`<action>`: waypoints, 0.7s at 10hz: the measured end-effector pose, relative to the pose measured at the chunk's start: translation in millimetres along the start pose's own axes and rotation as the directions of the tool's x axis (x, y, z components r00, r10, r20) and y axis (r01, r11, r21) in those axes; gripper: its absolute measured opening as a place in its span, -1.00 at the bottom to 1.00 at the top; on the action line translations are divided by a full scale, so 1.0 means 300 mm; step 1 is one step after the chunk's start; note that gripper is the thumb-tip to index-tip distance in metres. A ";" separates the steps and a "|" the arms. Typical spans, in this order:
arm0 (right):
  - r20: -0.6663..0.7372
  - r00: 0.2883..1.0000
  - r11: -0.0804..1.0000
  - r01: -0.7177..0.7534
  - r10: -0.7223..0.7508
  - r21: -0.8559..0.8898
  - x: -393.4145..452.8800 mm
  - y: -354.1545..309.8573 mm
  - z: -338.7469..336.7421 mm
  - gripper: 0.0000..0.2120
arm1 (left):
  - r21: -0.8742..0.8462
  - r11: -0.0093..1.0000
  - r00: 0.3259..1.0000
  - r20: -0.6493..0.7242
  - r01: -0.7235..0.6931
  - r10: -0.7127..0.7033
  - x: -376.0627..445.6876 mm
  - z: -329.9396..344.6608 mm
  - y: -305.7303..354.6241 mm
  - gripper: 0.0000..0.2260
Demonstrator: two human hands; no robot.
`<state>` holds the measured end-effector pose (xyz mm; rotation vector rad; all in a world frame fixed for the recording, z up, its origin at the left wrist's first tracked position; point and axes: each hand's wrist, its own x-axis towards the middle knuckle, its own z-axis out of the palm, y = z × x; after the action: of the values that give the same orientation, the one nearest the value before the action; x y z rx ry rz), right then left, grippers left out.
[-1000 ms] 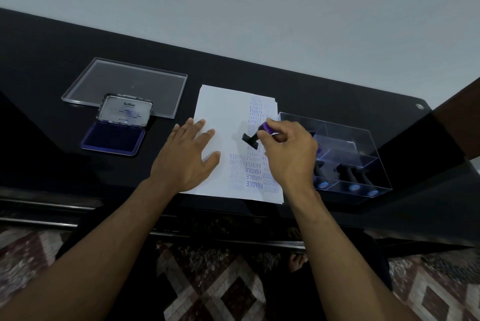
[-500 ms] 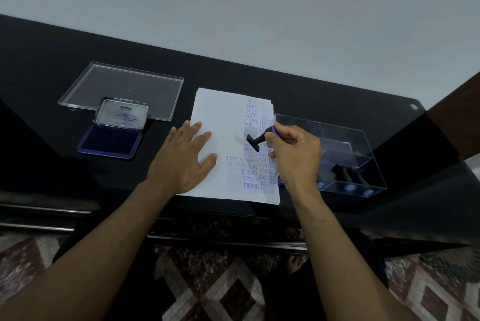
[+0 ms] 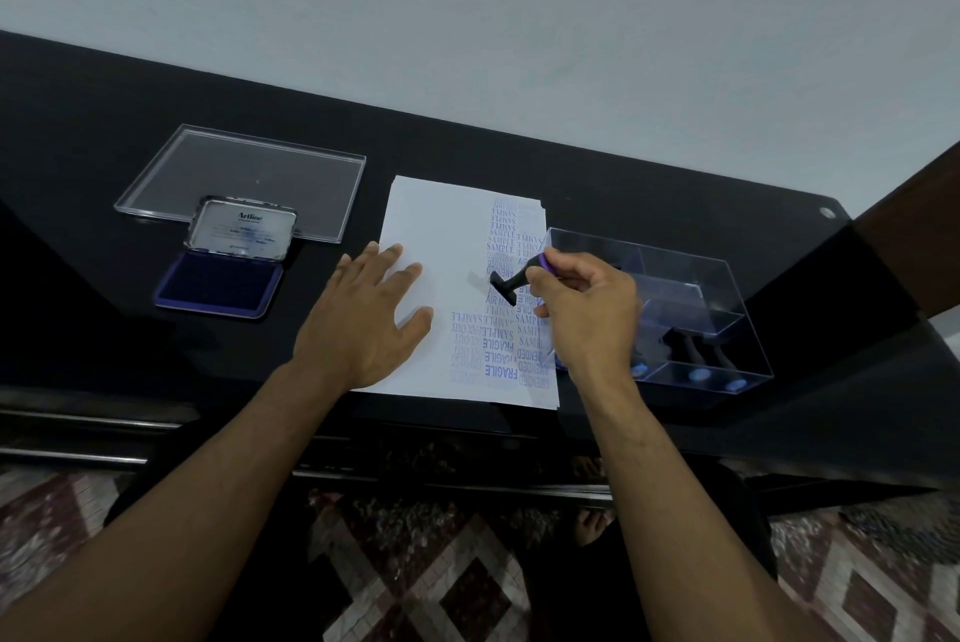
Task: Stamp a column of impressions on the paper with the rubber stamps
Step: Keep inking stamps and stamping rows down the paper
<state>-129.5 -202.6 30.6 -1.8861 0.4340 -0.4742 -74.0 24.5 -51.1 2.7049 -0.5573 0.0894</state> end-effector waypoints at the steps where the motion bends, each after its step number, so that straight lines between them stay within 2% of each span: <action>1: 0.002 1.000 1.000 0.002 -0.002 -0.007 -0.002 -0.001 -0.001 -0.74 | -0.003 1.000 1.000 0.006 0.002 -0.002 0.001 -0.001 0.000 -0.28; 3: 0.006 1.000 1.000 0.012 -0.012 -0.017 0.002 -0.005 0.000 -0.73 | -0.010 1.000 1.000 0.016 0.000 0.000 0.005 -0.007 0.003 -0.27; 5: 0.022 0.999 0.999 0.033 -0.033 -0.019 0.000 -0.022 0.023 -0.76 | -0.062 0.998 1.000 -0.028 0.002 -0.004 -0.003 -0.044 0.010 -0.38; 7: 0.106 0.991 0.995 0.091 -0.088 -0.028 -0.035 -0.088 0.135 -0.76 | -0.082 0.993 0.994 -0.071 0.082 -0.088 -0.053 -0.130 -0.035 -0.38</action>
<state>-115.6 -156.3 40.8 -1.9578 0.2902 -0.4282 -83.9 53.8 -20.9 2.6325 -0.4148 0.1416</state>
